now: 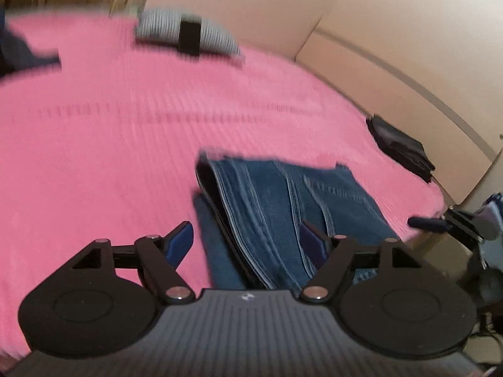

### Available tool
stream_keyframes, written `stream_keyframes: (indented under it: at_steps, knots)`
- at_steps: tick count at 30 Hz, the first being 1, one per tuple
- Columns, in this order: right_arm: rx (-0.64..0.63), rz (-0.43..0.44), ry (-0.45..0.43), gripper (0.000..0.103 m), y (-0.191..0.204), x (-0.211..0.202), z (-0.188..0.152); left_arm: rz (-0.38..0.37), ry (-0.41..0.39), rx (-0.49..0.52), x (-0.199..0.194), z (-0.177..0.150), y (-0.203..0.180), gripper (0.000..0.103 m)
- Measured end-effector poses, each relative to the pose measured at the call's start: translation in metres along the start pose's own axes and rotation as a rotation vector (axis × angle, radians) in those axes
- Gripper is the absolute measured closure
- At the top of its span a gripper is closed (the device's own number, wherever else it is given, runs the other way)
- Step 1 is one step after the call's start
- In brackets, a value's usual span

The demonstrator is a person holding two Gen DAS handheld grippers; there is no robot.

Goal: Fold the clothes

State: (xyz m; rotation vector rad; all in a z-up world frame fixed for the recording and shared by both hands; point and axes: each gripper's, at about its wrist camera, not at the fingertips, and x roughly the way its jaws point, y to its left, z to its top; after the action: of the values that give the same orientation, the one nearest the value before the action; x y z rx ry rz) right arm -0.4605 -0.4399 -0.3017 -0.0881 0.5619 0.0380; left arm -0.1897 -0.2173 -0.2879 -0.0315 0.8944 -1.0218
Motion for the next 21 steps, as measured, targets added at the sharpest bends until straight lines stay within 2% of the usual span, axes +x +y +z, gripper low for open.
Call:
stream_keyframes:
  at_steps: [4,6,7,10,12,15,16,17,18,19,20,21]
  knots:
    - [0.423,-0.031,0.004,0.028,-0.086,0.006,-0.017,-0.024,0.105,-0.084,0.026,-0.007,0.011,0.033]
    - [0.569,-0.011,0.010,0.026,-0.119,0.017,-0.024,-0.046,0.146,-0.142,0.036,-0.009,0.019,0.033]
    - [0.631,0.004,0.017,0.021,-0.132,0.024,-0.027,-0.057,0.166,-0.170,0.041,-0.011,0.023,0.033]
    - [0.810,0.057,0.044,0.019,-0.170,0.047,-0.038,-0.087,0.175,-0.176,0.046,-0.010,0.024,0.035]
    - [0.911,0.084,0.063,0.019,-0.190,0.064,-0.046,-0.107,0.180,-0.178,0.050,-0.010,0.024,0.042]
    - [1.000,0.141,0.028,0.020,-0.213,0.074,-0.049,-0.137,0.187,-0.179,0.054,-0.010,0.025,0.053]
    - [1.019,0.158,0.023,0.020,-0.218,0.075,-0.048,-0.147,0.189,-0.180,0.056,-0.010,0.025,0.065]
    - [1.037,0.173,0.022,0.020,-0.223,0.075,-0.047,-0.157,0.192,-0.181,0.058,-0.009,0.025,0.069]
    - [1.041,0.186,0.027,0.028,-0.225,0.077,-0.045,-0.167,0.194,-0.181,0.059,-0.009,0.025,0.070]
    - [1.035,0.192,0.039,0.059,-0.224,0.079,-0.043,-0.165,0.186,-0.165,0.058,-0.010,0.023,0.072]
    - [1.027,0.195,0.053,0.061,-0.222,0.081,-0.040,-0.163,0.175,-0.150,0.056,-0.011,0.020,0.073]
    - [1.020,0.198,0.067,0.074,-0.221,0.082,-0.038,-0.165,0.160,-0.143,0.053,-0.012,0.018,0.074]
